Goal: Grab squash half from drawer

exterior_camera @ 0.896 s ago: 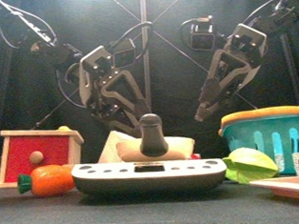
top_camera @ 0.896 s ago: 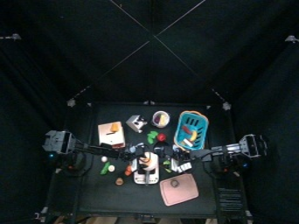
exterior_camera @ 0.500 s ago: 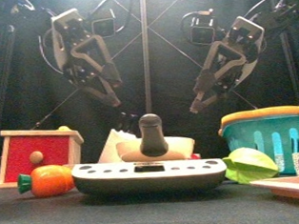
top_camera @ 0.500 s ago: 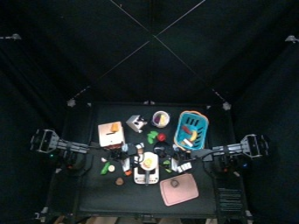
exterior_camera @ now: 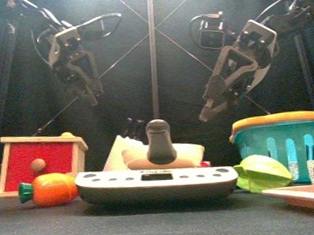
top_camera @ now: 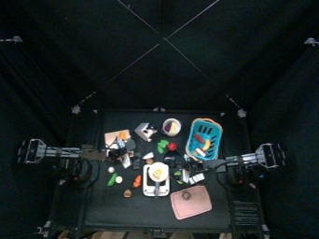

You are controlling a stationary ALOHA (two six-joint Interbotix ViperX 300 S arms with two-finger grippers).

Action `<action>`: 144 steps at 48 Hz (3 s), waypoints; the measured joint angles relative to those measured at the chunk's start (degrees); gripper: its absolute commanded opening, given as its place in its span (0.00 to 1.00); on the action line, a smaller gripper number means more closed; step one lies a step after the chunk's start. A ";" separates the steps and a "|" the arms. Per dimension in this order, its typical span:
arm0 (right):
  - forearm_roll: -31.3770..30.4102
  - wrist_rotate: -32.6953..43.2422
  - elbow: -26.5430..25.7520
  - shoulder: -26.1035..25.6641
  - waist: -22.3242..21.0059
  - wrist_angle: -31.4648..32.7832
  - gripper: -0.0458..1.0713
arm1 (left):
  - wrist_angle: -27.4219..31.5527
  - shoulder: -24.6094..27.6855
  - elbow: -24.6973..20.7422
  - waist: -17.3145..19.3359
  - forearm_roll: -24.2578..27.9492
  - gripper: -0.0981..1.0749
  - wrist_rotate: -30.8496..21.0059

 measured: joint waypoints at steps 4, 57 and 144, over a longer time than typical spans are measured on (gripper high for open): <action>0.00 0.00 0.00 0.35 0.00 0.00 0.94 | 1.93 -0.62 0.00 3.52 1.49 0.89 -6.42; -1.32 -0.26 -1.67 4.39 0.35 -0.09 0.94 | 18.90 7.73 -1.76 16.17 -1.41 0.90 -22.94; -2.11 -0.18 -1.67 4.57 0.88 -0.09 0.94 | 20.04 11.69 -1.76 21.45 -7.29 0.83 -21.62</action>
